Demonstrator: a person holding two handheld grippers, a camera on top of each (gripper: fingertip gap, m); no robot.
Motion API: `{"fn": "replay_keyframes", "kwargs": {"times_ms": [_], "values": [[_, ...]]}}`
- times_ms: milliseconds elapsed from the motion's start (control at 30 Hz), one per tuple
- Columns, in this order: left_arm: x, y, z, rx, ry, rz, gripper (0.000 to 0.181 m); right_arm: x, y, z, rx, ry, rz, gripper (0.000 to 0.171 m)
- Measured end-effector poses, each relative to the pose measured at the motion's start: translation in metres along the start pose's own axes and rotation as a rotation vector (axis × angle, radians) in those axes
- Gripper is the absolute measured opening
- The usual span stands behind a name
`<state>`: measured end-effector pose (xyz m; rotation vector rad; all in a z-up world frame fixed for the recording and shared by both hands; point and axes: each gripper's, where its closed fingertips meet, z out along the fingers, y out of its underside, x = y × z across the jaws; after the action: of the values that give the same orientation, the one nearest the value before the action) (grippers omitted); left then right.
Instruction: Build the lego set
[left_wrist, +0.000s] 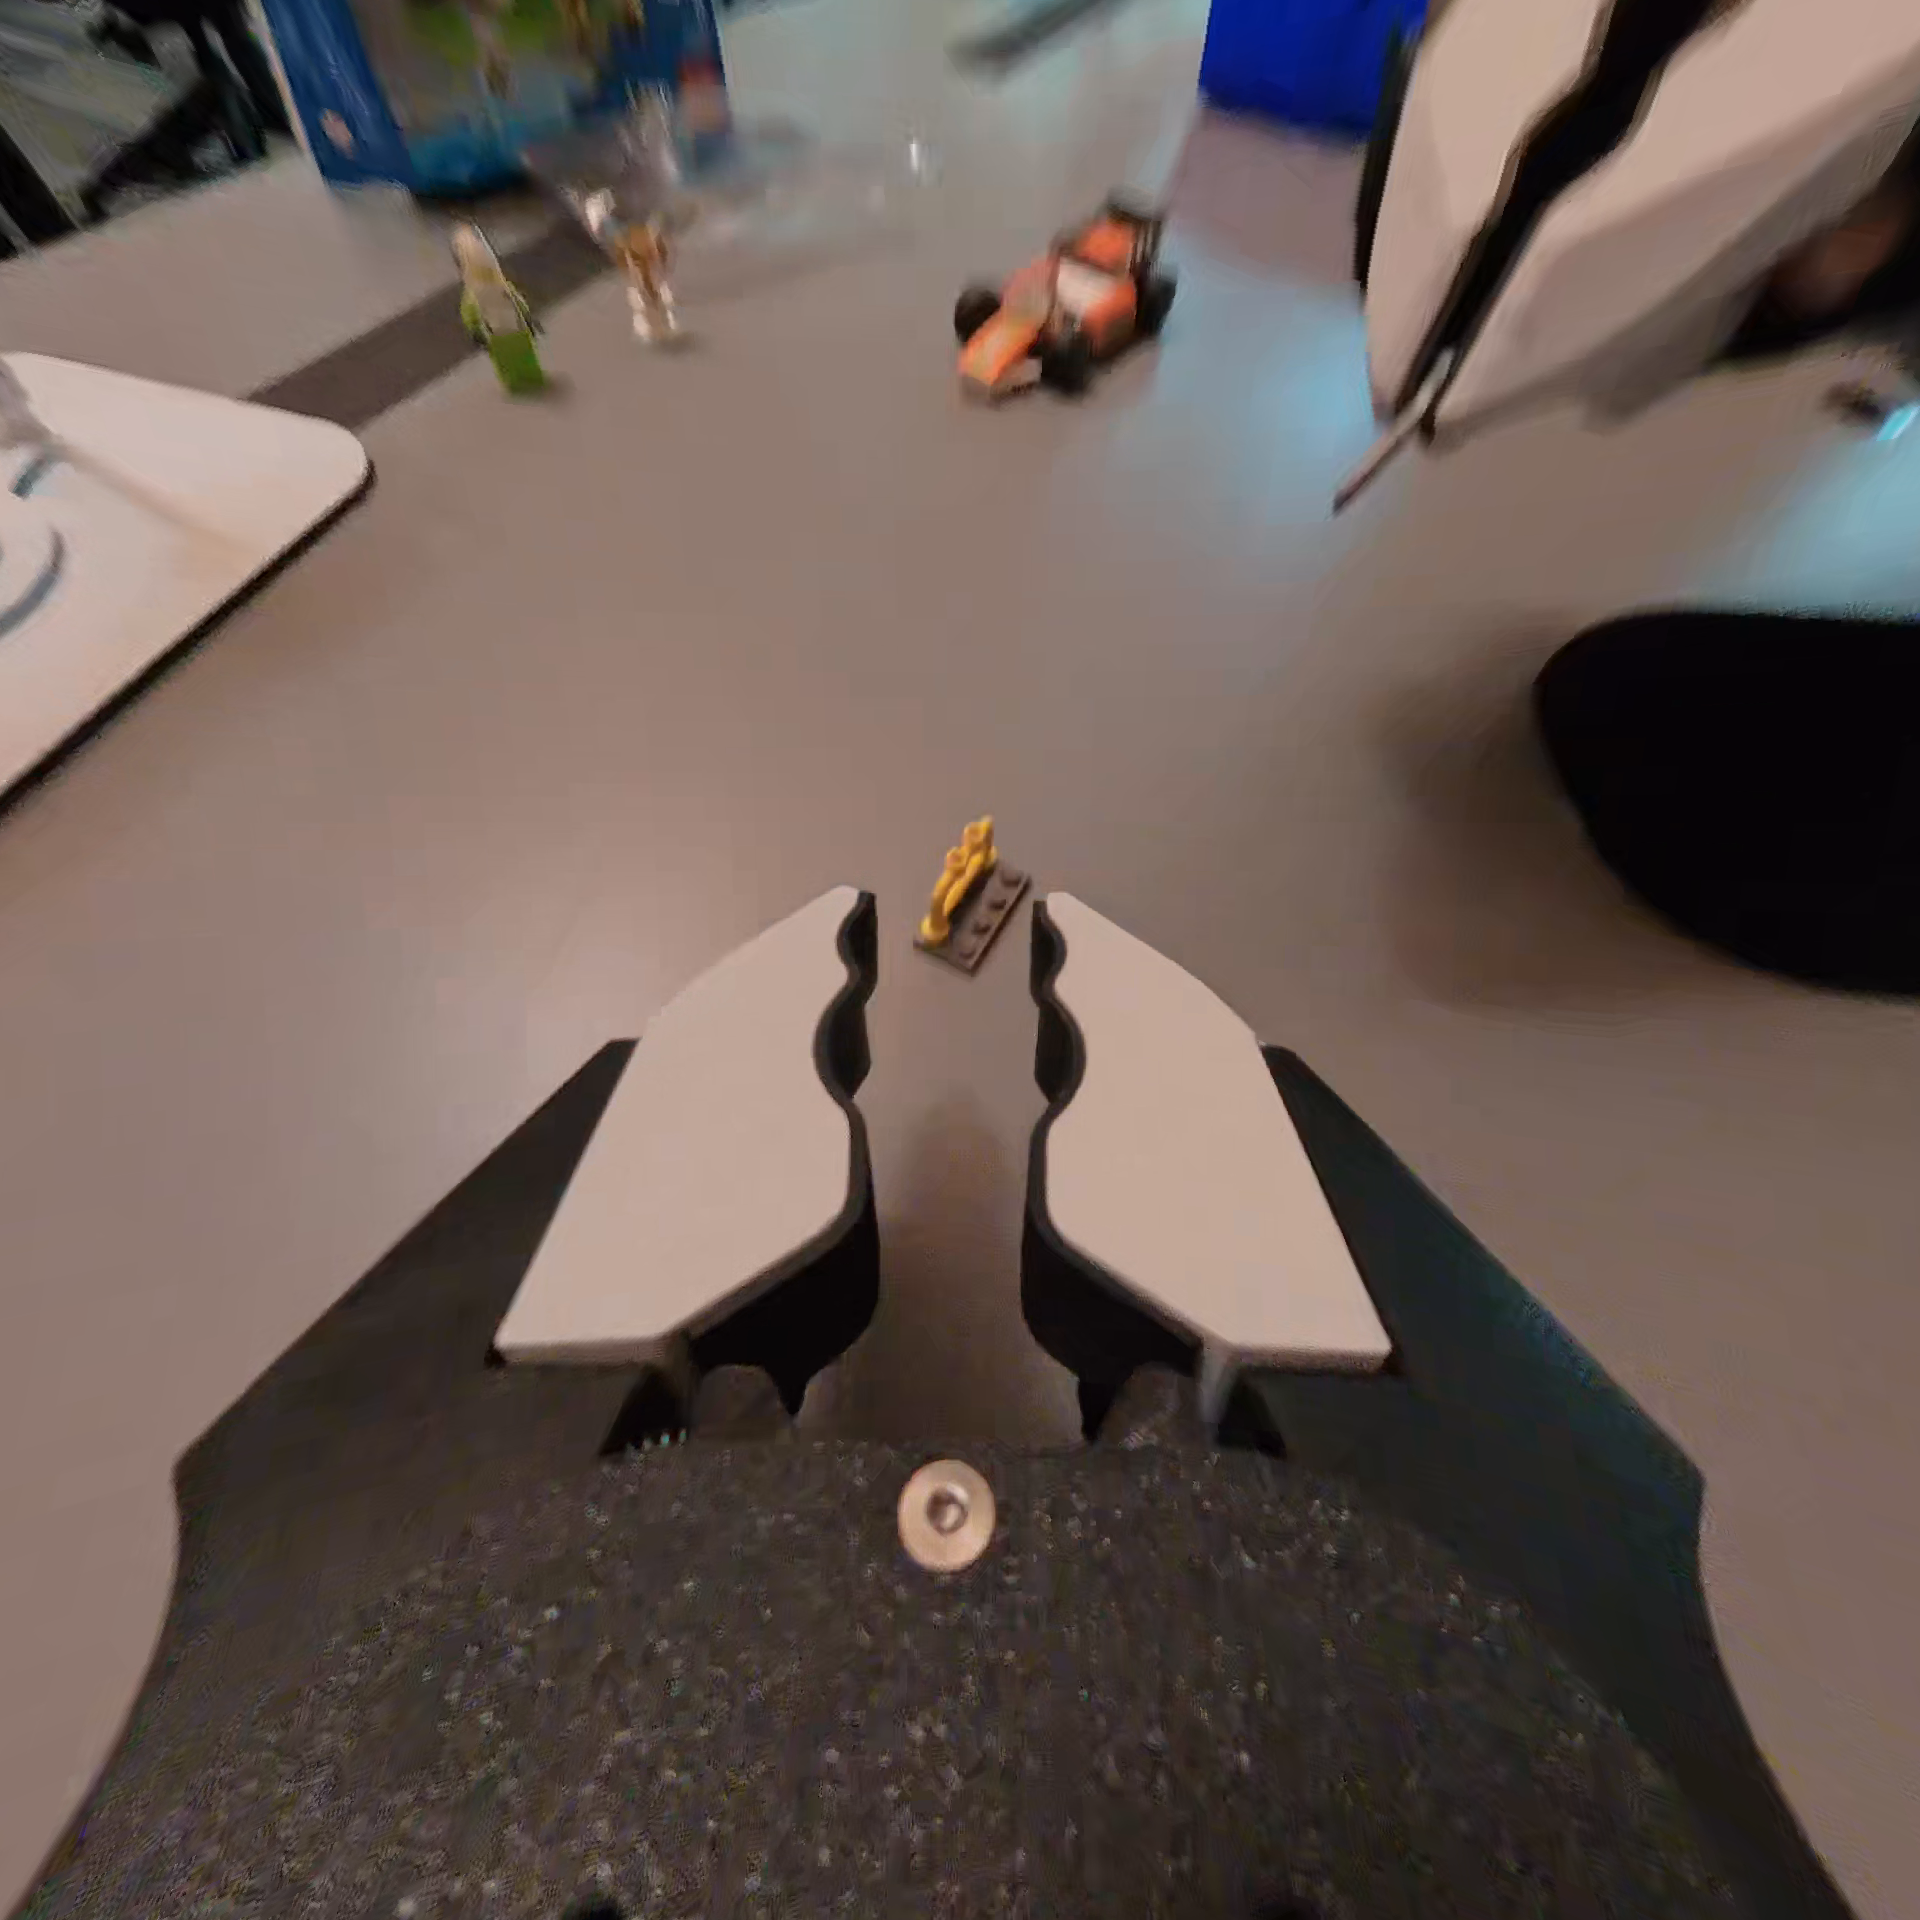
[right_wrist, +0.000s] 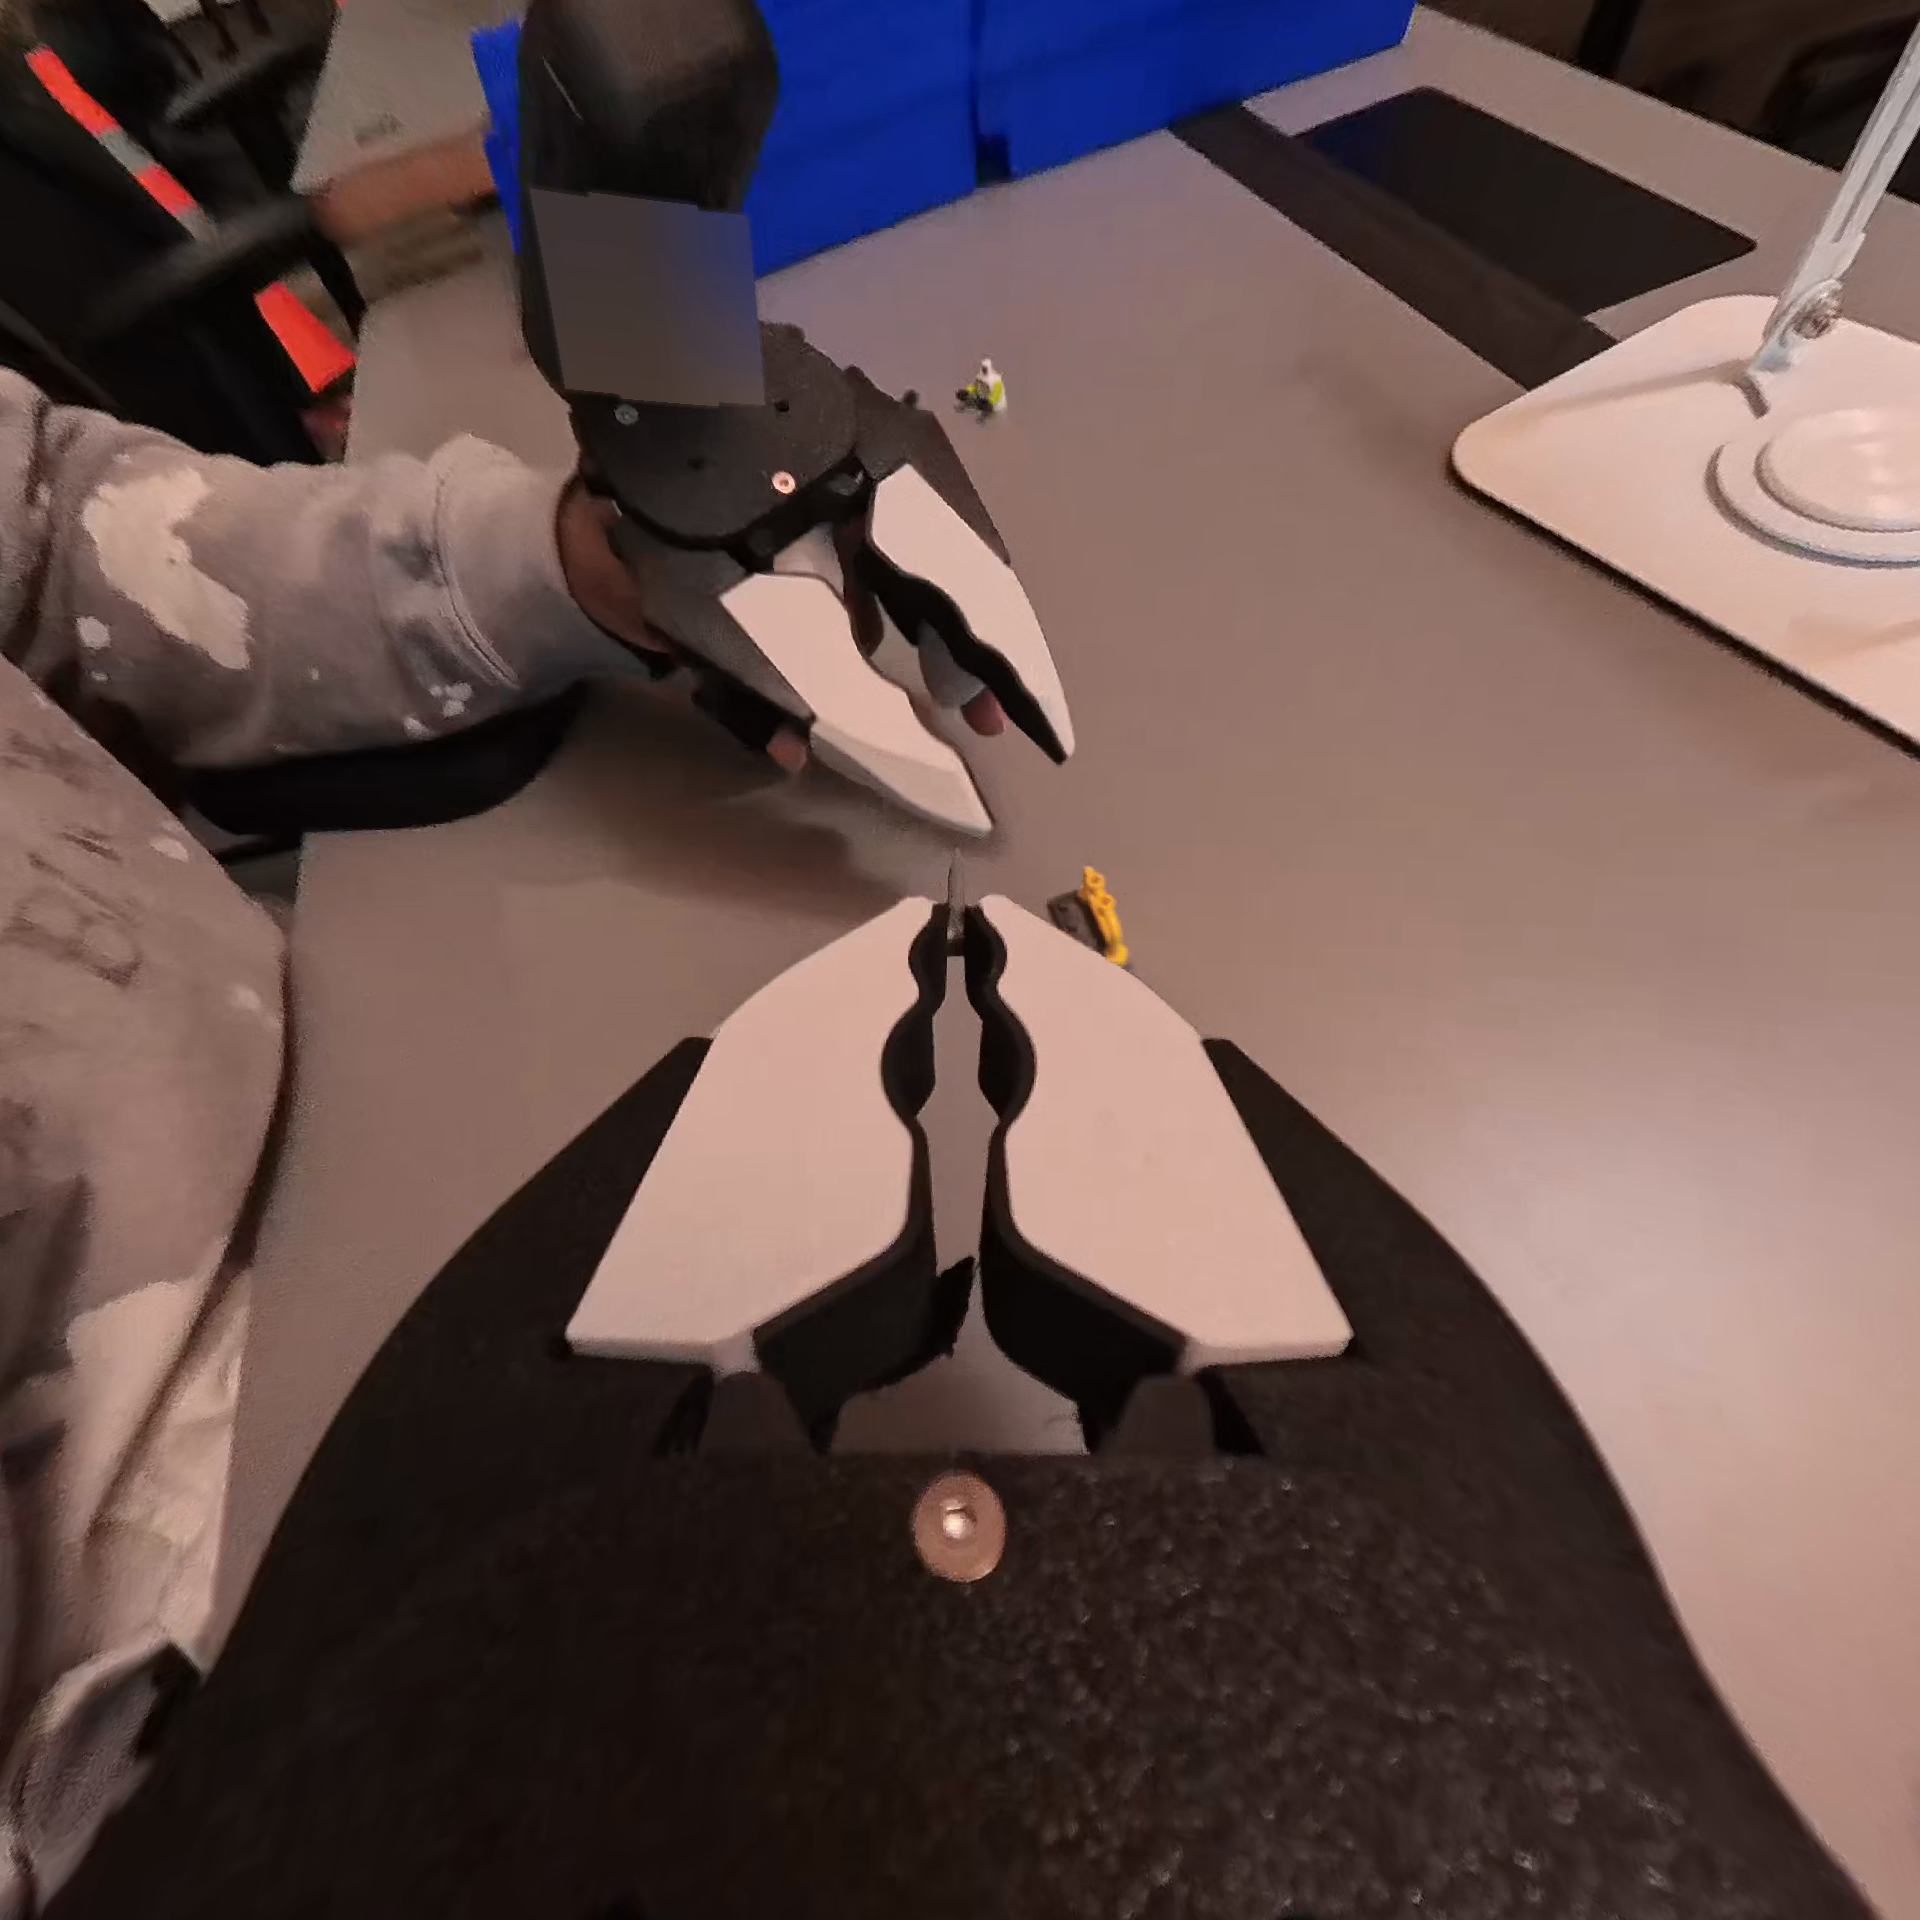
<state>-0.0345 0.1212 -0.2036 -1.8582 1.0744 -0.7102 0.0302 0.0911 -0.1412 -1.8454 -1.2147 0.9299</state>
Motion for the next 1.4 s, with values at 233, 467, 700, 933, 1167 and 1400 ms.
{"fn": "replay_keyframes", "kwargs": {"times_ms": [233,467,700,933,1167,1400], "values": [[-0.003,0.021,0.027,-0.158,0.061,0.025,0.023,0.014,-0.001,0.002,-0.004,0.003,-0.021,0.003],[-0.001,0.020,0.039,-0.192,0.084,0.100,0.003,0.018,0.022,0.002,-0.032,-0.002,0.001,0.003],[0.024,0.023,0.034,-0.222,0.130,0.204,0.003,0.014,0.031,0.017,-0.159,-0.014,-0.133,0.003],[0.060,0.004,0.012,-0.231,0.352,0.062,0.003,-0.005,0.031,0.024,-0.405,-0.169,-0.297,0.003],[0.081,0.005,-0.005,-0.289,0.489,0.000,0.003,-0.028,0.026,0.018,-0.627,-0.344,-0.359,0.003],[0.107,0.010,-0.019,-0.309,0.679,-0.042,0.003,-0.054,0.036,0.017,-0.696,-0.487,-0.381,0.003]]}}
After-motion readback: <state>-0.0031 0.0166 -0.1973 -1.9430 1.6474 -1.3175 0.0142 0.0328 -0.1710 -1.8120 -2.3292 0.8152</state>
